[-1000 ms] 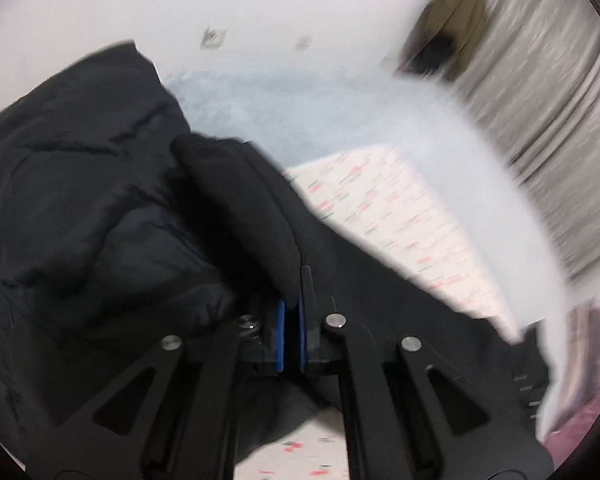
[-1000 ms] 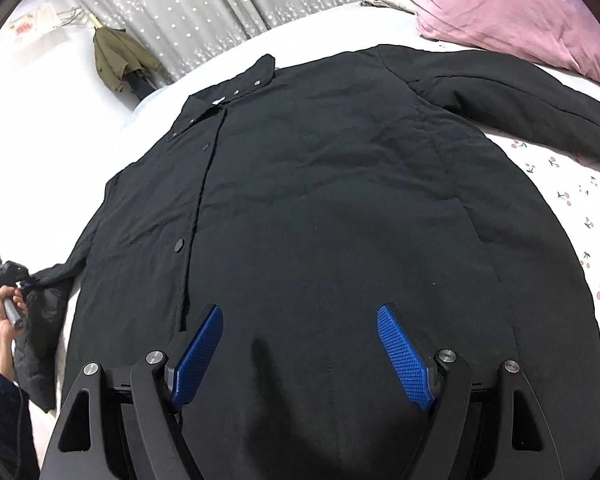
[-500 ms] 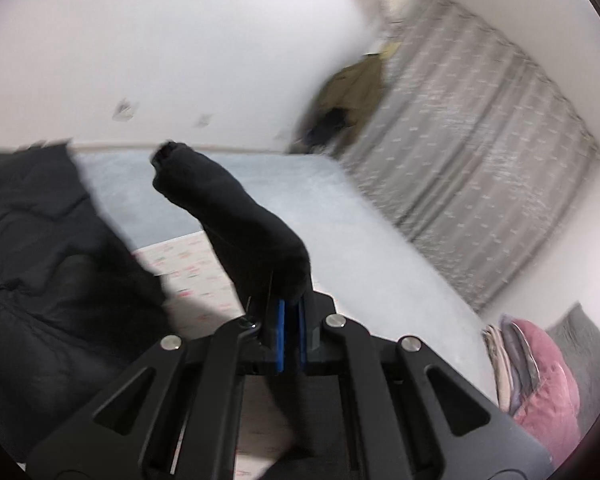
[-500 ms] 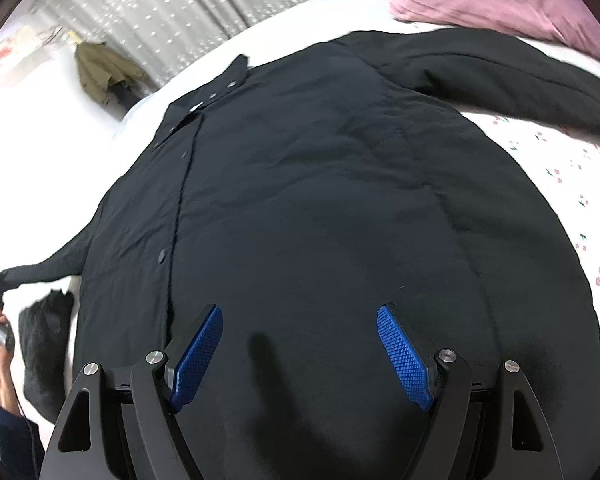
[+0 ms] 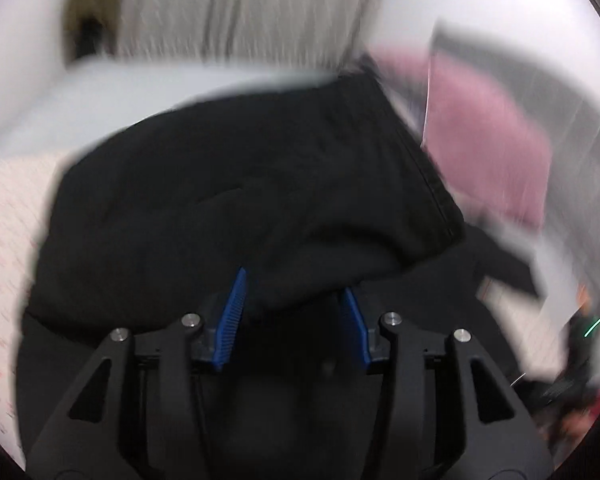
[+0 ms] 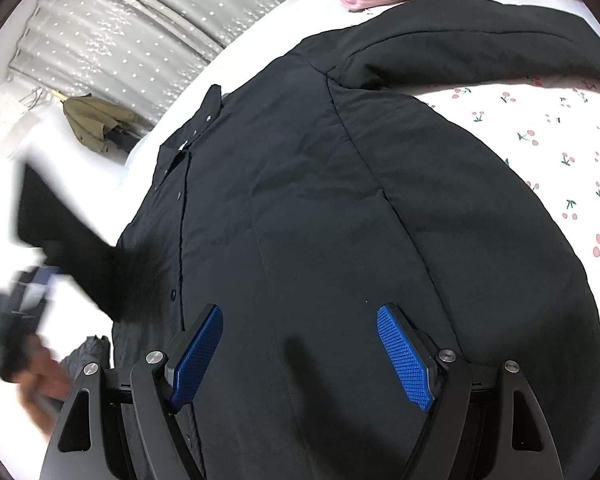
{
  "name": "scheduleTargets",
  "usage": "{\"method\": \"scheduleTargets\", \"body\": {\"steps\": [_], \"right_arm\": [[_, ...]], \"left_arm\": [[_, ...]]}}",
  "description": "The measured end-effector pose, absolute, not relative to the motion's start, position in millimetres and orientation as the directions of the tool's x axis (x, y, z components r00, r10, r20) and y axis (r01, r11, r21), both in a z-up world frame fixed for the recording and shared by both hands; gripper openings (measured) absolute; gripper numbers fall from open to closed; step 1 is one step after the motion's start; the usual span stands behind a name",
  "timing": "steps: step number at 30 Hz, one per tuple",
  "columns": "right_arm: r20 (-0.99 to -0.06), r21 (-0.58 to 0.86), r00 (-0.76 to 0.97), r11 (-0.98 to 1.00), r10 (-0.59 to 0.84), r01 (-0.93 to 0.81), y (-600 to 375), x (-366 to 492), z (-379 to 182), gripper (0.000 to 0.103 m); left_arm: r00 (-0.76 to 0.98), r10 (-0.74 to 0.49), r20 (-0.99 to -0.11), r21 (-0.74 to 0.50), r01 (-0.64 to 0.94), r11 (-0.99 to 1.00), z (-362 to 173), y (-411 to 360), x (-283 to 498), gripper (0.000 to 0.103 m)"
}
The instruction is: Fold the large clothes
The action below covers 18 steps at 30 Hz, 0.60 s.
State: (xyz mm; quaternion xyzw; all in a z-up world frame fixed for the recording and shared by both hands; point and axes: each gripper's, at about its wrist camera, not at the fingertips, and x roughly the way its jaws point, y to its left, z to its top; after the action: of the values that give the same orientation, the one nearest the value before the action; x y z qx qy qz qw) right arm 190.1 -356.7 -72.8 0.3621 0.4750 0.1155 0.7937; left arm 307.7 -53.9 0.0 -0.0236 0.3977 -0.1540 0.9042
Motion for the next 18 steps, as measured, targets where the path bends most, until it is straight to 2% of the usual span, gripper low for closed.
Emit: {"method": "scheduleTargets", "body": {"steps": [2,4,8,10,14,15,18], "right_arm": [[-0.663,0.696,0.522,0.698,0.536,0.167,-360.4,189.5,-74.8,0.081],[-0.656,0.704,0.527,0.689,0.54,0.171,-363.5,187.8,-74.3,0.081],[-0.657,0.703,0.525,0.69,0.541,0.17,-362.4,187.9,-73.8,0.081],[-0.651,0.71,0.529,0.684,0.544,0.169,-363.7,188.1,-73.5,0.081],[-0.655,0.703,0.536,0.689,0.533,0.175,-367.8,187.1,-73.2,0.081],[-0.662,0.693,0.537,0.701,0.523,0.17,-367.3,187.8,-71.8,0.081],[-0.683,0.653,0.538,0.742,0.494,0.148,-362.7,187.6,-66.0,0.081]], "left_arm": [[0.594,-0.303,-0.745,-0.21,0.222,0.952,-21.8,-50.5,308.6,0.048],[0.589,-0.378,-0.715,-0.331,0.192,0.924,-26.9,-31.0,304.1,0.049],[0.59,-0.357,-0.724,-0.382,0.088,0.92,-16.2,-4.7,286.2,0.049],[0.605,-0.307,-0.734,-0.365,0.029,0.931,-7.1,14.9,271.0,0.05],[0.664,-0.111,-0.739,-0.235,-0.1,0.967,-1.4,55.2,233.5,0.052],[0.672,-0.045,-0.739,-0.191,-0.145,0.971,2.1,68.4,219.5,0.058],[0.649,0.047,-0.759,-0.104,-0.192,0.976,-6.1,83.7,200.2,0.076]]}}
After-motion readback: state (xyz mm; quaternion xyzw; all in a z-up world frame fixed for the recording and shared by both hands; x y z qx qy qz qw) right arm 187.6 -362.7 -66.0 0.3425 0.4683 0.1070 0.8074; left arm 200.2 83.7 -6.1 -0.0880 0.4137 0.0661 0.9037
